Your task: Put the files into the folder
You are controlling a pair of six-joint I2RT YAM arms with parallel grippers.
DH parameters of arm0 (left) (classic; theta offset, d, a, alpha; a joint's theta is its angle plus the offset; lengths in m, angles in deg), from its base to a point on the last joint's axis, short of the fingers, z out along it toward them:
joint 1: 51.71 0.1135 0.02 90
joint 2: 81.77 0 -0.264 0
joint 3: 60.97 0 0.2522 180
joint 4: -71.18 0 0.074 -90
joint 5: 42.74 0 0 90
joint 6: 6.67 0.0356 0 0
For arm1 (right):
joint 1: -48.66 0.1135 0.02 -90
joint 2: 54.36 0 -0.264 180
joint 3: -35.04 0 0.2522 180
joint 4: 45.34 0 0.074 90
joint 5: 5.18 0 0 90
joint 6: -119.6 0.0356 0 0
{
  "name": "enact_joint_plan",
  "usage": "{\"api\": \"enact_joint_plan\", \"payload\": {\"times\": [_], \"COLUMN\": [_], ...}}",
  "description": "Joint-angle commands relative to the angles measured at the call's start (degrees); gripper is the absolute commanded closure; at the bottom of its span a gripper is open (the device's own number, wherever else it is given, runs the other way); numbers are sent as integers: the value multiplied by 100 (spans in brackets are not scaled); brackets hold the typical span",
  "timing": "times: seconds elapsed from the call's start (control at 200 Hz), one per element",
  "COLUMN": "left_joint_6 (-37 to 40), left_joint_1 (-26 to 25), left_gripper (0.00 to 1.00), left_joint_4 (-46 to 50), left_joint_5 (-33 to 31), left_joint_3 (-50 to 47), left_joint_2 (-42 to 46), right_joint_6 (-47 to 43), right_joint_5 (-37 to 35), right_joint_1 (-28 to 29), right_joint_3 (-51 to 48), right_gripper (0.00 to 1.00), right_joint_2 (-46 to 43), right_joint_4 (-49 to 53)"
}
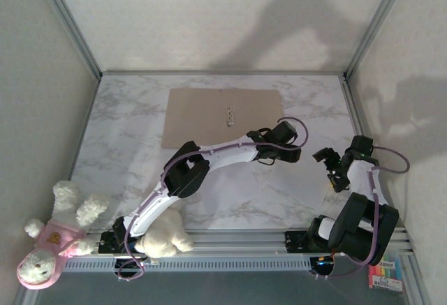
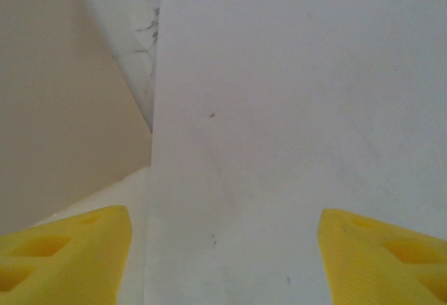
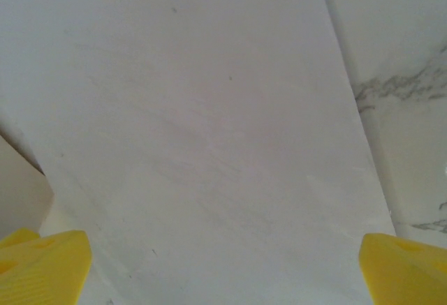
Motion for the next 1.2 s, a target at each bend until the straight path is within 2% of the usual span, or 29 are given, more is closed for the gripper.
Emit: {"api": "enact_joint_plan", "payload": {"times": [0.0, 0.716, 1.197], "left_joint_6": [255, 382, 238], "left_joint_1": [74, 13, -6], "left_gripper": [32, 32, 32], "left_joint_4": [429, 546, 465], "left_joint_5": [-164, 414, 771], "left_joint_3": [471, 577, 521], "left_joint_2": [-203, -623, -515], "right_joint_6": [-43, -17, -34], "right_joint_5": [311, 454, 712], "right_joint_1": [-125, -163, -163], "right_joint_3": [-154, -248, -212], "right_gripper": [1, 1, 1], "right_joint_2": [219, 738, 915], "right_joint_4": [-138, -399, -521]}}
